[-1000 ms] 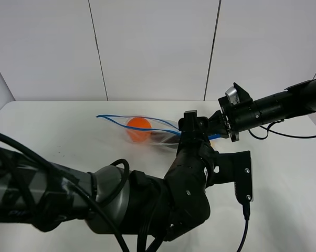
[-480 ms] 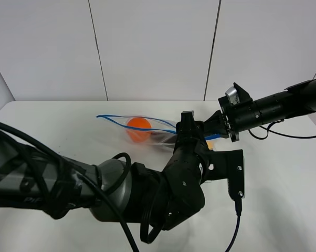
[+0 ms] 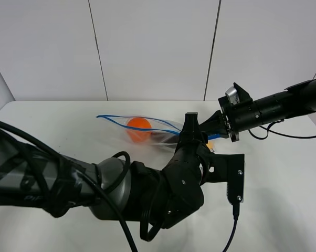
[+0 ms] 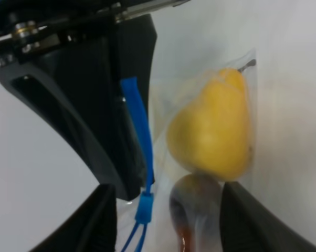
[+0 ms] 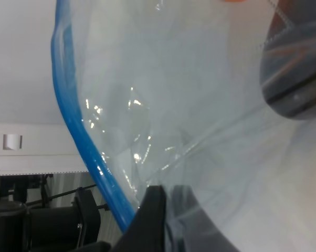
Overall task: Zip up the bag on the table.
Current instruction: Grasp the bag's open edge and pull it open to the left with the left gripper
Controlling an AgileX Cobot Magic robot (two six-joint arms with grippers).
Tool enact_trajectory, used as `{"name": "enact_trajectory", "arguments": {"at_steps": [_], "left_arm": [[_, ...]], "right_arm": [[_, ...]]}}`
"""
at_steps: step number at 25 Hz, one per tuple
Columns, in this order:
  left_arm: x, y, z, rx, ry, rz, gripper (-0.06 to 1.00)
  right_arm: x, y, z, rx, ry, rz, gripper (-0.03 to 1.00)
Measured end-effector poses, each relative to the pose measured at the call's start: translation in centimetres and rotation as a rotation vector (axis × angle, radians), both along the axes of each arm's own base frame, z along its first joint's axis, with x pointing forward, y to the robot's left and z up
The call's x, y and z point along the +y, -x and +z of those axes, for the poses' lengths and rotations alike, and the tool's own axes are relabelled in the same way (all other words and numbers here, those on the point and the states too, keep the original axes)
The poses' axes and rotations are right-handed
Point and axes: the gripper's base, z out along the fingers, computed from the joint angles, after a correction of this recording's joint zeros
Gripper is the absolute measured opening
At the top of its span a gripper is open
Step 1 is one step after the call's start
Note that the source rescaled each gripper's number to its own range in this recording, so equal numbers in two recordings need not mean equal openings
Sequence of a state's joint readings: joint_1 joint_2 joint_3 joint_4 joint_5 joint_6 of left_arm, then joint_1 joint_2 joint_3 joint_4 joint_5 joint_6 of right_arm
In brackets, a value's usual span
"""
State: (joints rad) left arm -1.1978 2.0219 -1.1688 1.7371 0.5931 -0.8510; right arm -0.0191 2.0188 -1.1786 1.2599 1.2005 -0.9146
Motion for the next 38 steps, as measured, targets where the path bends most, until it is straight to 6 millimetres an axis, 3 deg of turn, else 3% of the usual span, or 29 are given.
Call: {"name": "enact_trajectory", "arguments": {"at_steps": [18,27,38], "left_arm": [[0.4,-0.8,0.0,0.005,0.001,0.018,0.40],[-0.4,-1.1,1.1,-0.008,0.044,0.013,0.40],[-0.3,-1.5,0.6,0.000,0.035,0.019,0.40]], "right_arm": [[0.0,0.0,0.0,0.000,-0.001,-0.001,0.00],[0.0,0.0,0.0,0.000,-0.001,-0.001,0.00],[0.0,0.0,0.0,0.000,-0.002,-0.002,0.00]]}}
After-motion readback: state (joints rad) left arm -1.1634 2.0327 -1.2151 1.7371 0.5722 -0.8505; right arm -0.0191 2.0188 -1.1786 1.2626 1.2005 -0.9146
